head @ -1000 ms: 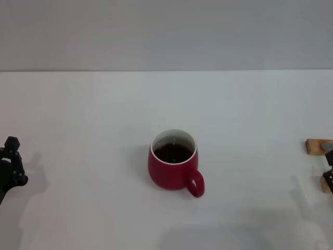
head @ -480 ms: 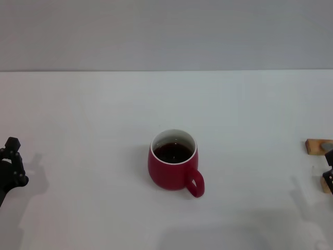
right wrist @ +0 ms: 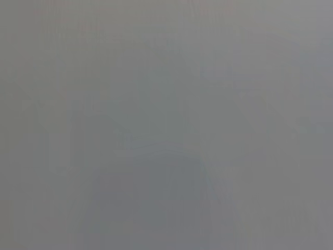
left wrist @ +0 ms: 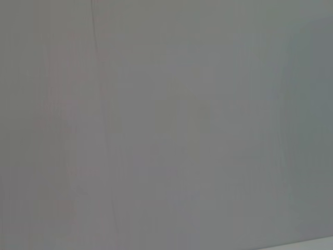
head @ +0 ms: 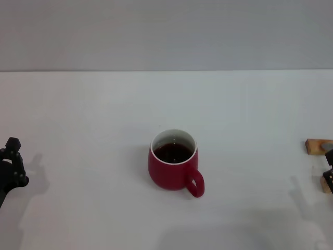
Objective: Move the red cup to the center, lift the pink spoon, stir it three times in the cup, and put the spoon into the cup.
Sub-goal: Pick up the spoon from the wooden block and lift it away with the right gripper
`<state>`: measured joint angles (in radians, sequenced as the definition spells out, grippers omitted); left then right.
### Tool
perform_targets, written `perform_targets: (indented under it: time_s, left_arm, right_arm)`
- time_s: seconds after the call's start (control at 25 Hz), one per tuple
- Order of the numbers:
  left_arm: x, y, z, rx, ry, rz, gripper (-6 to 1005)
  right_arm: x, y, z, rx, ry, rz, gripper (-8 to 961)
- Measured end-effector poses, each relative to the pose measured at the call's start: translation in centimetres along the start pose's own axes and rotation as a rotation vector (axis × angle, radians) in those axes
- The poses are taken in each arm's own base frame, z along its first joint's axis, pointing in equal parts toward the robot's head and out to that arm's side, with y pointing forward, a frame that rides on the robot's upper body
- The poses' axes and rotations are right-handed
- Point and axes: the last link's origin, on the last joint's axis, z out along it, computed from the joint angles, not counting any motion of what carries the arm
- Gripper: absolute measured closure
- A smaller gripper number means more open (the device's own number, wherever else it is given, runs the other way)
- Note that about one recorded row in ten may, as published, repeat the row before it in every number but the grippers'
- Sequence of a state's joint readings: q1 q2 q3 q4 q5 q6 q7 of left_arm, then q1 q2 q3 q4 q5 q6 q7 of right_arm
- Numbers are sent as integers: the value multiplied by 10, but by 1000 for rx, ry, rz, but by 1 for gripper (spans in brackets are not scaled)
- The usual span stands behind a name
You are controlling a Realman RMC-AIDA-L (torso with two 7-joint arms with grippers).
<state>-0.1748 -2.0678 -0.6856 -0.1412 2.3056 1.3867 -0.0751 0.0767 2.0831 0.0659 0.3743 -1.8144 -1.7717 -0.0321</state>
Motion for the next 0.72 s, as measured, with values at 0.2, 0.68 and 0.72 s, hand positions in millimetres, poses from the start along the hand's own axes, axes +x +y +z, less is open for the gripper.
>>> perform_targets:
  time_s: [0.2, 0.68, 0.72]
  left_arm:
    - [0, 0, 0, 0, 1, 0, 1001]
    - [0, -1, 0, 3, 2, 0, 1001]
    - [0, -1, 0, 3, 2, 0, 1001]
  right_arm:
    - [0, 0, 0, -1, 0, 0, 197]
    - [0, 0, 1, -1, 2, 0, 197]
    - [0, 0, 1, 0, 2, 0, 197]
